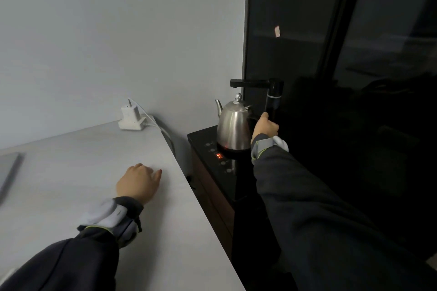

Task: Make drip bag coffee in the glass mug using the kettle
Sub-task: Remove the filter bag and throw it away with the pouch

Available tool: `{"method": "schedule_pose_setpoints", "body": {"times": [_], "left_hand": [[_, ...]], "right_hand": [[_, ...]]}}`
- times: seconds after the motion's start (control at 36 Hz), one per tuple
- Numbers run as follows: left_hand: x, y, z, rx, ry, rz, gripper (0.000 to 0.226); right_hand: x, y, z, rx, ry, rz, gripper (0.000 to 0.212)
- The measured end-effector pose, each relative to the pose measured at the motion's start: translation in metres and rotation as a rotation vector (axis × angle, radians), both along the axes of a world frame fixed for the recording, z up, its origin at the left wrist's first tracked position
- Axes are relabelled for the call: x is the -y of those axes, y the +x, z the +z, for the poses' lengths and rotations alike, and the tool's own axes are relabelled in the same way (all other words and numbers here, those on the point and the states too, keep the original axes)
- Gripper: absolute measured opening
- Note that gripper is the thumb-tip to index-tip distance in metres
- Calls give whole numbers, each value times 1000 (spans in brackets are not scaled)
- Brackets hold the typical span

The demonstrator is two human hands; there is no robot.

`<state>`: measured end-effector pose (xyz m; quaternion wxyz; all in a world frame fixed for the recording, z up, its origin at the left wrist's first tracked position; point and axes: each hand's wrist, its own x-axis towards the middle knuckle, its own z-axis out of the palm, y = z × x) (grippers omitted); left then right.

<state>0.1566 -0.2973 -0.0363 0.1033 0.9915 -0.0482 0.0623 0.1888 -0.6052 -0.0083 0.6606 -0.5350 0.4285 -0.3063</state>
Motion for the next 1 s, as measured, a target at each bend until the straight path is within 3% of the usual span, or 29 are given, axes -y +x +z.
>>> {"method": "schedule_pose_setpoints", "body": {"times": [0.33,0.58,0.75,1.0], "left_hand": [[3,-8,2,21,-3,-5,39],[-8,-31,4,-213,-69,-96,55],[-10,-82,20,-181,-269,-92,49],[-51,-209,50,-34,-390,-202,36]], "right_hand": [[11,-7,-1,10,-72,44,47],[-11,-57,1,-269,-330,99,41],[-58,-104,16,-168,-393,142,31],[-188,-192,30,151,-365,656,12]]}}
